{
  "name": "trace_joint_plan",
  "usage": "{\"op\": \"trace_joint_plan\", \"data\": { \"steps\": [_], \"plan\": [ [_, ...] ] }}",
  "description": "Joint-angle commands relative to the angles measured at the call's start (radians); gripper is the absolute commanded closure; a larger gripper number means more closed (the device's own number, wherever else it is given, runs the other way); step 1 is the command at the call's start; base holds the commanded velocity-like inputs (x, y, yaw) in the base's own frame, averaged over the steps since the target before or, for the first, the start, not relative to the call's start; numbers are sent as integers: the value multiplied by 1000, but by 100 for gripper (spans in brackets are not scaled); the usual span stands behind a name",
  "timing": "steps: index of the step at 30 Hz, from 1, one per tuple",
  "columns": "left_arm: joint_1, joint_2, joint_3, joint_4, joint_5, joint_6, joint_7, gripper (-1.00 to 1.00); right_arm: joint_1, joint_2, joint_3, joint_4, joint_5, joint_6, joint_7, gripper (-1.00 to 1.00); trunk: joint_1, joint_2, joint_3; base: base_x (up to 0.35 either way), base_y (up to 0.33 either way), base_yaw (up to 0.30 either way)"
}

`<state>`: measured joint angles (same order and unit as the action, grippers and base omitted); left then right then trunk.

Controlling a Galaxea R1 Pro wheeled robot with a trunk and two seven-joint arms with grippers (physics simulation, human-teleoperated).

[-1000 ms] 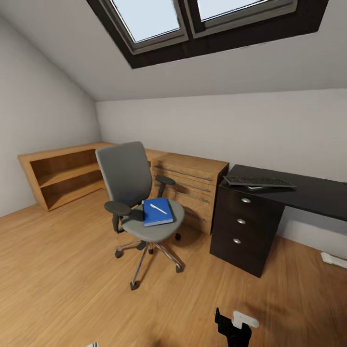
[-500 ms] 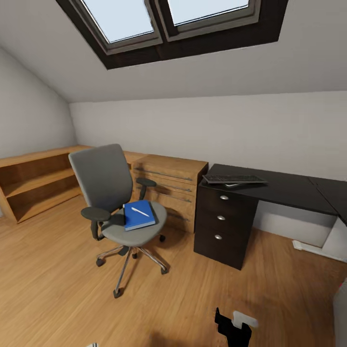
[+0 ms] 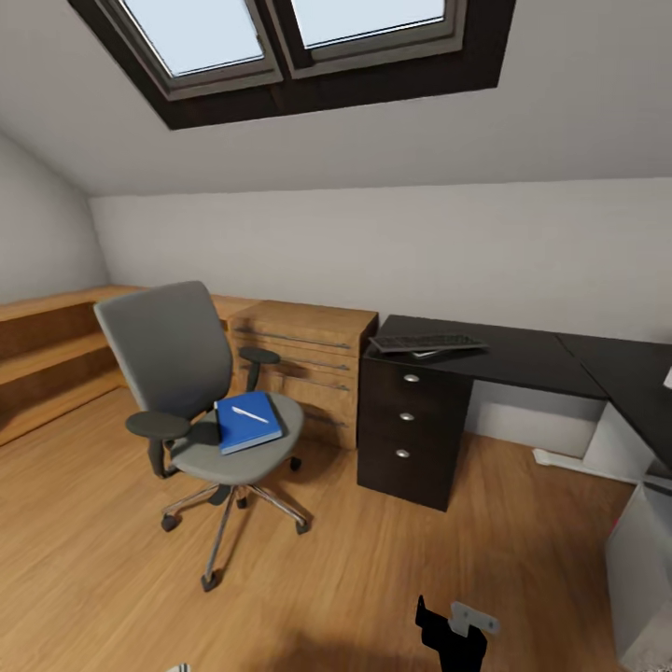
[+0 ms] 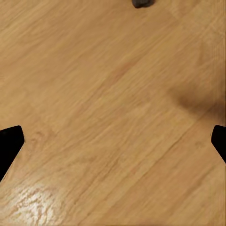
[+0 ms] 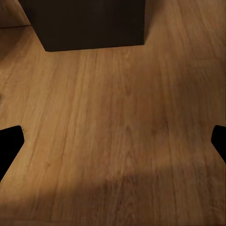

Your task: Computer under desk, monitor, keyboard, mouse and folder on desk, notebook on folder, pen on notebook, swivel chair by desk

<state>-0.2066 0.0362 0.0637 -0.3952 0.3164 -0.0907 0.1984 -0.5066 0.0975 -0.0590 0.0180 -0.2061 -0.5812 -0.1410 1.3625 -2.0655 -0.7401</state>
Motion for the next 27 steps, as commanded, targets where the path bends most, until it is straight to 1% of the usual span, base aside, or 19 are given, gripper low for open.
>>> {"op": "trace_joint_plan", "data": {
  "steps": [1,4,7,8,11,12,16,21,27],
  "plan": [
    [0,0,-2,1,10,-4,1,-100,-1,0,-5,2,2,-5,-1,-100,0,0,-1,0,181,-42],
    [0,-1,-2,0,10,-24,1,-100,-1,-2,-5,2,1,-5,-2,-100,0,0,-1,0,47,-11],
    [0,-3,-8,0,10,-36,0,-100,-1,-2,-5,2,1,-5,-2,-100,-12,21,8,0,10,-2],
    [0,-5,-31,-1,10,-40,1,-100,0,-2,-5,2,1,-5,-2,-100,-15,28,11,0,3,-1],
    [0,-6,-57,-1,11,-42,1,-100,0,-2,-5,2,1,-5,-2,-100,-27,49,21,0,1,0],
    [0,-7,-76,0,12,-41,2,-100,0,-2,-5,2,1,-5,-2,-100,-31,56,24,0,0,-4],
    [0,-7,-80,0,13,-39,2,-100,0,-2,-5,2,1,-5,-2,-100,-46,84,37,0,0,-63],
    [0,-7,-81,9,16,-35,4,-100,0,-2,-5,2,2,-5,-1,-100,-65,119,54,0,0,-183],
    [0,-7,-79,89,18,-34,3,-100,0,-1,-5,2,2,-10,-1,-100,-88,161,75,0,0,-235]
  ]
}}
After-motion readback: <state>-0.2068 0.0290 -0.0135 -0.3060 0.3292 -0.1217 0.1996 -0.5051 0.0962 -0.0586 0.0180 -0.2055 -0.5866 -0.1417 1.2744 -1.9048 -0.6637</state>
